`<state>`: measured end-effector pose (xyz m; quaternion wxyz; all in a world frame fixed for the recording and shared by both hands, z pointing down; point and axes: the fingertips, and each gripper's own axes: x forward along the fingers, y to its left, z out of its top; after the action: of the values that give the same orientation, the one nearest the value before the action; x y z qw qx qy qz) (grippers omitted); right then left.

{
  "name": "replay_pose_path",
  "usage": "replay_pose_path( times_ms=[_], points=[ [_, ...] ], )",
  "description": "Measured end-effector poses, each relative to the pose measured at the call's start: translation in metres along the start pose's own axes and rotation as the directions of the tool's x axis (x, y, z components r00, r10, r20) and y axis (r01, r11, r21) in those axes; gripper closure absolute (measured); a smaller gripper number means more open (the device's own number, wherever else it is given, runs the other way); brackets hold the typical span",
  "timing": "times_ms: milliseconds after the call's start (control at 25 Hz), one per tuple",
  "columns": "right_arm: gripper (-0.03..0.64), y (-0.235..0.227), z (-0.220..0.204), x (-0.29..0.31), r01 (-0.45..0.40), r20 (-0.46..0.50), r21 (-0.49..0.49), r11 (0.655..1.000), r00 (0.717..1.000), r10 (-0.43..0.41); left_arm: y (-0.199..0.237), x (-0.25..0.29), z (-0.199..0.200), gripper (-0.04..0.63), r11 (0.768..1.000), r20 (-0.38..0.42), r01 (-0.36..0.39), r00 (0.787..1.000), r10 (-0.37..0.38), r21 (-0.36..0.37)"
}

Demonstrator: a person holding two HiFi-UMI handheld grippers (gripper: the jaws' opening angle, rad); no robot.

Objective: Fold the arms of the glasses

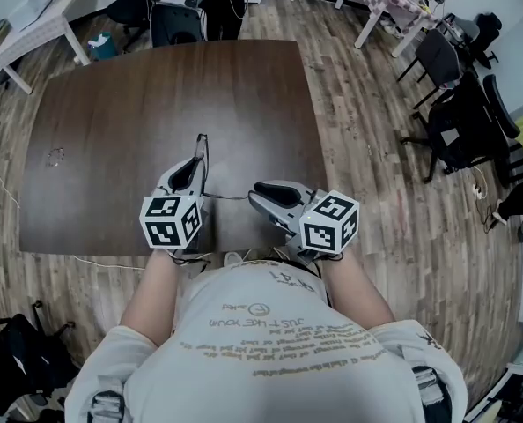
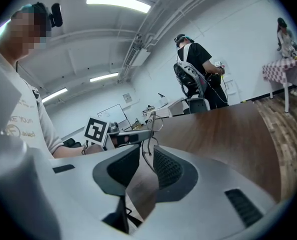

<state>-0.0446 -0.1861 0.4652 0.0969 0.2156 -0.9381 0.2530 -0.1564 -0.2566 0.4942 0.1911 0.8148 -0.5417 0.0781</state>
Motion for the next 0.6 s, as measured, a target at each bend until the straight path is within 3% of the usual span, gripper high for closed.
replay_pose_path(
  times_ms=[280,600],
  points=[
    [0.529,-0.014,-0.048,0.004,0.031,-0.084,0.09,0.995,0.996,-0.023,0.012,0.005,0.003,0.554,0.992,0.002,-0.009,1.0,0.01,-0.123],
    [0.529,-0.022,-0.054,0.005,0.041,-0.055,0.151,0.988,0.998,-0.033,0.002,0.006,0.011,0.554,0.992,0.002,-0.011,1.0,0.011,-0.126]
  ],
)
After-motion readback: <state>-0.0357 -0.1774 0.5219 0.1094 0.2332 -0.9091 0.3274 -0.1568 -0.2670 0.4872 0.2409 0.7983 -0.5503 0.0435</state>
